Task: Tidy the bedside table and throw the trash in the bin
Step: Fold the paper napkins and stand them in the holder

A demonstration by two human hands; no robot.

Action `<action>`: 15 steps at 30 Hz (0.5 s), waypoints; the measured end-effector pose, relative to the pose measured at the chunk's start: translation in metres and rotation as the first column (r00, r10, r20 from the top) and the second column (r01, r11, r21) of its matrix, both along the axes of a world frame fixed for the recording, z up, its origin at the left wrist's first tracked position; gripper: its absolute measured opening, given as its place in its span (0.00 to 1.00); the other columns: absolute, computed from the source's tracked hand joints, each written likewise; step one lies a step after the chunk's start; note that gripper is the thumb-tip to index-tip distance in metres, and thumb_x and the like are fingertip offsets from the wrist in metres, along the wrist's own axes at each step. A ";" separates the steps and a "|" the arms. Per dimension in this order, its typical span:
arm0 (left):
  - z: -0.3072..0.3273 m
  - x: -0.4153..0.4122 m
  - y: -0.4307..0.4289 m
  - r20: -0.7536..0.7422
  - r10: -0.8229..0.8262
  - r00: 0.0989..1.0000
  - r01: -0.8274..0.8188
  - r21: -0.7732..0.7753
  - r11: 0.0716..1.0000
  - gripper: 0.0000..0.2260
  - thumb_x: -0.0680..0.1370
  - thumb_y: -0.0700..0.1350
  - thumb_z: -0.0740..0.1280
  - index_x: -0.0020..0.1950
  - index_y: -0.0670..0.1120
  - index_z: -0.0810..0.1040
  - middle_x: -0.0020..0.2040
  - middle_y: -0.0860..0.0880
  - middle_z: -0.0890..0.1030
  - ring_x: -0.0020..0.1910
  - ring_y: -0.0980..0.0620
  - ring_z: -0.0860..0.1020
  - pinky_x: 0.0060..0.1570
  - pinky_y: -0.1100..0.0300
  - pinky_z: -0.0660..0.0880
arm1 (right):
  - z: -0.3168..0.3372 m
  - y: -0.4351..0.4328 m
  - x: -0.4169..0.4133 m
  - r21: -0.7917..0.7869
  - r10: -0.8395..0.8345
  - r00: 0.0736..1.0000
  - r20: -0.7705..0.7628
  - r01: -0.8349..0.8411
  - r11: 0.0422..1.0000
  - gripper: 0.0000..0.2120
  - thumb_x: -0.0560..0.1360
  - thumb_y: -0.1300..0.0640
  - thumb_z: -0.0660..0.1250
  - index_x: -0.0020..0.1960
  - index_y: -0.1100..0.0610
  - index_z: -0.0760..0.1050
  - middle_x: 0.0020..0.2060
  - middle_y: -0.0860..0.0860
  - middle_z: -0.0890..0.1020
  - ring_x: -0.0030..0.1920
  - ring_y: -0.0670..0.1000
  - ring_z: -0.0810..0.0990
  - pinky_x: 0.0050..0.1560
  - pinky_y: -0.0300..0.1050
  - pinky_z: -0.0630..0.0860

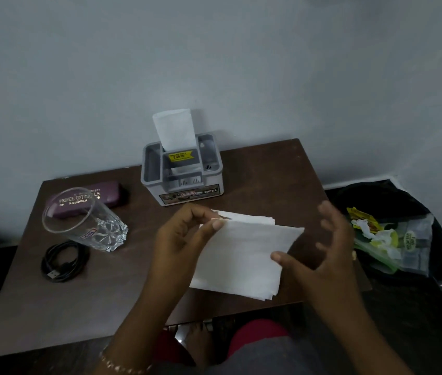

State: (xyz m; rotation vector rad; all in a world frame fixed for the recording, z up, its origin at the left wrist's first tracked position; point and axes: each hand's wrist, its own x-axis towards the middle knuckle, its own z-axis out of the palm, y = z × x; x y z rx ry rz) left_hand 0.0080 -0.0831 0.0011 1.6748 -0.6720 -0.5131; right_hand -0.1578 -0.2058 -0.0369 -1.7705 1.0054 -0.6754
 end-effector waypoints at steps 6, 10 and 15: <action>0.054 -0.006 0.004 -0.101 -0.008 0.995 -0.001 -0.090 0.996 0.05 0.68 0.47 0.70 0.38 0.47 0.77 0.32 0.54 0.80 0.34 0.61 0.77 0.35 0.69 0.75 | 0.031 -0.020 0.004 0.500 0.284 0.898 0.337 -0.426 0.754 0.16 0.60 0.49 0.76 0.48 0.48 0.84 0.52 0.50 0.85 0.52 0.48 0.83 0.45 0.35 0.79; 0.062 0.006 0.005 -0.340 -0.066 0.938 0.054 -0.046 0.998 0.13 0.71 0.55 0.64 0.47 0.48 0.80 0.38 0.49 0.82 0.38 0.54 0.80 0.41 0.56 0.78 | 0.048 -0.022 0.015 0.625 0.211 0.883 0.419 -0.449 0.638 0.13 0.64 0.54 0.71 0.47 0.56 0.84 0.48 0.53 0.86 0.48 0.52 0.85 0.42 0.42 0.82; 0.019 -0.003 0.016 -0.711 -0.062 0.701 0.181 0.092 0.979 0.27 0.76 0.66 0.52 0.62 0.51 0.78 0.59 0.45 0.82 0.59 0.44 0.79 0.63 0.42 0.72 | 0.034 -0.019 0.024 0.742 0.227 0.946 0.231 -0.322 0.588 0.14 0.72 0.58 0.68 0.55 0.62 0.80 0.49 0.56 0.85 0.49 0.53 0.84 0.42 0.42 0.81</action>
